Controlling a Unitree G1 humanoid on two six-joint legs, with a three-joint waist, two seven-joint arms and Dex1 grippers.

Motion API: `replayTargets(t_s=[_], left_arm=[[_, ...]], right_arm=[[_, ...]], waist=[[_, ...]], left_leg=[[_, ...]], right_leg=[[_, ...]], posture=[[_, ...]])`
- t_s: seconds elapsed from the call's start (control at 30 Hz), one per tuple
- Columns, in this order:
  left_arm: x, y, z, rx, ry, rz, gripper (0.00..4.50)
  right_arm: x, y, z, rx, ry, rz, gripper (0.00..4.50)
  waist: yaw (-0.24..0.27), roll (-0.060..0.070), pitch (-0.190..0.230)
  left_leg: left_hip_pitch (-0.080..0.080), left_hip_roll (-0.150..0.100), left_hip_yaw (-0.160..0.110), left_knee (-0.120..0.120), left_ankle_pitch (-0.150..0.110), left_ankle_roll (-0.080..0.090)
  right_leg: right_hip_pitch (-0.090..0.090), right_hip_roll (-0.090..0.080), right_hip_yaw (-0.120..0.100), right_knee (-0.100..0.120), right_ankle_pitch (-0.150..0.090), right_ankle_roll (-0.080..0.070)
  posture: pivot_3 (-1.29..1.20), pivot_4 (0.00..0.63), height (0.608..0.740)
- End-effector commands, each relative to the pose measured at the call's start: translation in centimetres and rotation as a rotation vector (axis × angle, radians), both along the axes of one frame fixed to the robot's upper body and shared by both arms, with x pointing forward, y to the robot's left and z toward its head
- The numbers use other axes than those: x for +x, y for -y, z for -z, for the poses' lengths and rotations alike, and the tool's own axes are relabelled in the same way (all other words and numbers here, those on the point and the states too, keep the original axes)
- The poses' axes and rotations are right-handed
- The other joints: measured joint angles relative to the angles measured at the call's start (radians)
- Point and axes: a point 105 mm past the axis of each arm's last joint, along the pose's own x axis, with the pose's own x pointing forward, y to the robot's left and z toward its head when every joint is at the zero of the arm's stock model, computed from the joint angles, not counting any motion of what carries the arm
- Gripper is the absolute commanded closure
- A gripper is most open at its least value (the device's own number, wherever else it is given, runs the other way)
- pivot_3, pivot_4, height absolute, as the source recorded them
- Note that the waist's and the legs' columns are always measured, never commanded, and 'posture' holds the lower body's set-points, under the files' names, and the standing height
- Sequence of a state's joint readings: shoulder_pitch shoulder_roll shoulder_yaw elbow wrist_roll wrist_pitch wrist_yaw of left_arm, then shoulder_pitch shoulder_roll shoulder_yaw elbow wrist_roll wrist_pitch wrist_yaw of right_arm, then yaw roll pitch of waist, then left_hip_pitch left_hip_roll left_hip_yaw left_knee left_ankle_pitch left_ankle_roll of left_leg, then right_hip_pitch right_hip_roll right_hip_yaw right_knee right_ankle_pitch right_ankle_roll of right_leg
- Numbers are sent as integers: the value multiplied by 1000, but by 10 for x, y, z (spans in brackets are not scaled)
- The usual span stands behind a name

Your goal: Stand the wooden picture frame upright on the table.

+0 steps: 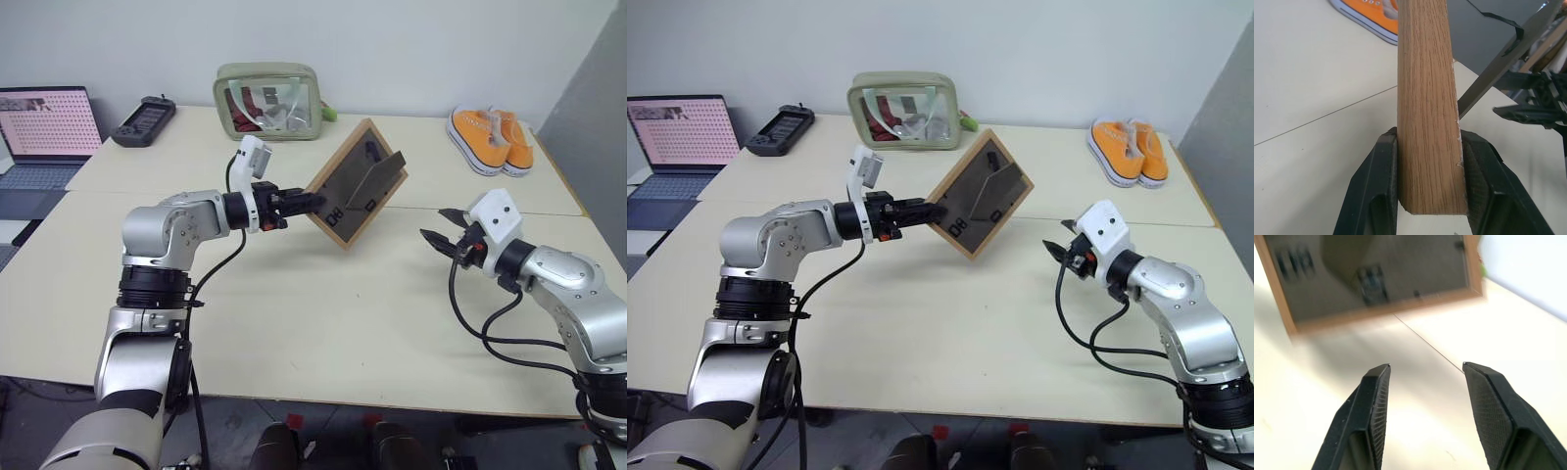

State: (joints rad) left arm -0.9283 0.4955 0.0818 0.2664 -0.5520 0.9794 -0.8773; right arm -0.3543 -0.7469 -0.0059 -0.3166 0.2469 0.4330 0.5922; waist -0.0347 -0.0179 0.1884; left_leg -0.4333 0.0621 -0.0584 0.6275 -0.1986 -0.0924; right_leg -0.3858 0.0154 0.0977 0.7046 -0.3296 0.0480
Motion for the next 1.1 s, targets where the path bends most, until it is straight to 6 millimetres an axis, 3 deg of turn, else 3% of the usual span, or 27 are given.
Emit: replayTargets(t_s=[0.03,0.27,0.47,1.1], left_arm=[[-2,-6,-32,-139,-61,-25,3186],[-30,-1,-11,-185,-393,33,3186],[-51,5,10,-172,-468,103,3186],[-54,9,-8,-206,-502,117,3186]], right_arm=[[0,9,-2,-226,227,-30,2036],[8,4,20,-558,637,-120,2036],[10,-14,16,-567,880,-168,2036],[18,-18,27,-577,1003,-182,2036]], waist=[[-5,0,0],[-19,0,0],[-22,0,0],[-21,-1,0]], left_leg=[[0,0,0,0,0,0],[0,0,0,1,0,0],[2,0,0,2,2,-4],[2,-2,0,3,4,-7]], right_leg=[[0,0,0,0,0,0],[0,0,0,1,0,0],[-1,-1,1,6,0,0],[0,-2,1,9,0,-1]], posture=[[0,150,740],[0,150,740],[0,150,740],[0,150,740]])
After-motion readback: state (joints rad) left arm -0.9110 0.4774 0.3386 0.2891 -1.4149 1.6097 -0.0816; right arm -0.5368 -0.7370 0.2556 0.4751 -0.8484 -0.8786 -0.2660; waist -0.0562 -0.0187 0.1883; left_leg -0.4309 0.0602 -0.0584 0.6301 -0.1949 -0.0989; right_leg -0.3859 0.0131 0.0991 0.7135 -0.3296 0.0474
